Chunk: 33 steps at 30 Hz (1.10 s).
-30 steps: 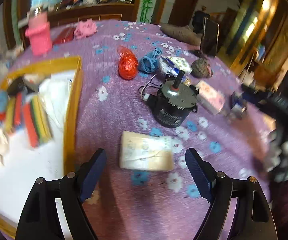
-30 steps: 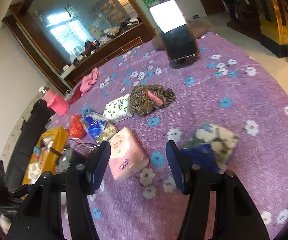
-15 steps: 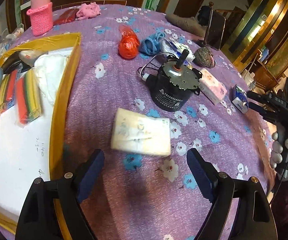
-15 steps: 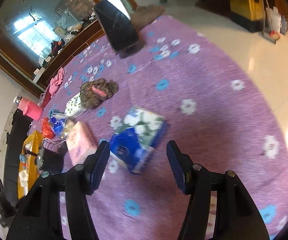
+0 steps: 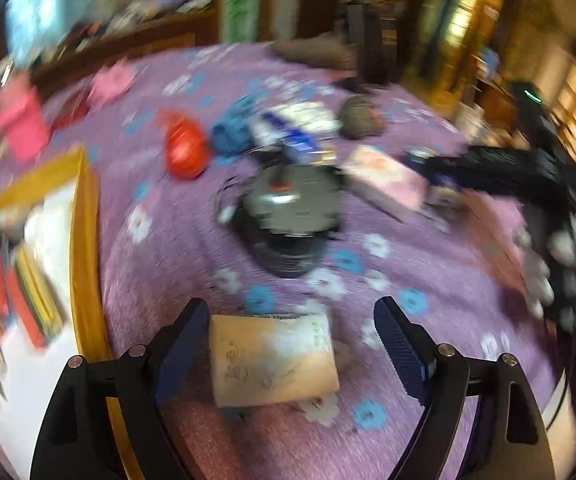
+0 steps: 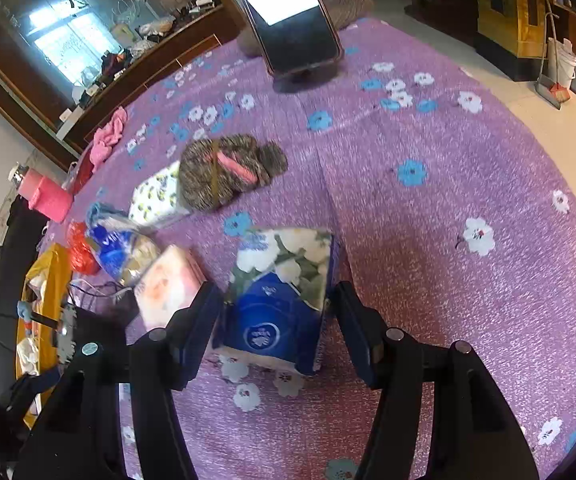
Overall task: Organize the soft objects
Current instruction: 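Grasp the white paper box with the left tool while the right grasps the blue floral tissue pack, then carry both packs into the yellow box and open both tools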
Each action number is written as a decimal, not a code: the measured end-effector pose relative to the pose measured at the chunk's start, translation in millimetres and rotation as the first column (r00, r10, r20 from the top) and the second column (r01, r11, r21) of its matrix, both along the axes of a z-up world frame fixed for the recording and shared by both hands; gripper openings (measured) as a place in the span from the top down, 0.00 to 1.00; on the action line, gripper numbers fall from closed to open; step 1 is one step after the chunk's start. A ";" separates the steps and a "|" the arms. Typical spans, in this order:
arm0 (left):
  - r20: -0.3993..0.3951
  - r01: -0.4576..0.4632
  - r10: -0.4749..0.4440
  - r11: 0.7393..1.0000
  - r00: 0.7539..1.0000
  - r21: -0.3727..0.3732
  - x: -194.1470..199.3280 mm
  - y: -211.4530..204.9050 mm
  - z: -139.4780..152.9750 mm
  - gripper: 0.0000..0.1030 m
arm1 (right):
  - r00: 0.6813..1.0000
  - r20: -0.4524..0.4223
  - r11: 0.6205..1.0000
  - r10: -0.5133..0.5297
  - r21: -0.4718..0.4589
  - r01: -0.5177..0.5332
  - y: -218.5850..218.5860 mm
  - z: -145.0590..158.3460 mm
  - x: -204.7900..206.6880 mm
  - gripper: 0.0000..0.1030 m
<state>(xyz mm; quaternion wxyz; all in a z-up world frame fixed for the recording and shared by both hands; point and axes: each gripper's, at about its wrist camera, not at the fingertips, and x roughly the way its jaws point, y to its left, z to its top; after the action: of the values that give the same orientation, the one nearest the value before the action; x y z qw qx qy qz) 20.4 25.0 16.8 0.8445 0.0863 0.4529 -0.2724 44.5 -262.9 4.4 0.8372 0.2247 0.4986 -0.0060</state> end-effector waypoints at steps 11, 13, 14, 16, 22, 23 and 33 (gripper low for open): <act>-0.024 0.086 -0.084 0.994 0.996 0.073 -5.5 7.3 -10.6 0.52 | 0.995 0.013 0.992 0.101 -0.080 -0.099 10.6 3.2 -3.3 0.45; -0.056 0.094 -0.093 0.995 0.994 0.014 -7.6 14.6 -3.3 0.61 | 0.992 0.011 0.986 0.129 -0.103 -0.127 13.3 5.3 -7.1 0.47; -0.059 0.095 -0.095 0.995 0.994 0.005 -8.8 16.2 -1.7 0.61 | 0.990 0.006 0.985 0.138 -0.104 -0.137 12.7 5.6 -9.4 0.47; -0.036 0.093 -0.092 0.995 0.995 0.029 -12.0 14.9 -1.3 0.59 | 0.990 0.002 0.985 0.138 -0.105 -0.137 7.9 5.3 -14.3 0.47; 0.098 0.142 -0.153 0.984 0.983 0.110 -19.7 0.0 6.3 0.12 | 0.994 0.001 0.992 0.112 -0.067 -0.111 -7.6 4.9 -24.4 0.47; 0.101 0.179 -0.193 0.975 0.976 0.133 -19.5 -5.0 6.5 0.08 | 0.994 -0.002 0.991 0.114 -0.064 -0.114 -7.9 5.4 -24.9 0.47; -0.002 0.253 -0.261 0.933 0.965 0.257 -7.7 -27.4 -27.7 0.21 | 0.995 0.000 0.994 0.103 -0.040 -0.103 -5.0 5.1 -23.0 0.44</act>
<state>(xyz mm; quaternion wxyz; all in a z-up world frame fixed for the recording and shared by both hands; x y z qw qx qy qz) 12.7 -2.4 -11.0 0.7906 0.2569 0.4556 -0.3184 21.5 -268.0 9.5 0.8412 0.1819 0.5085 0.0272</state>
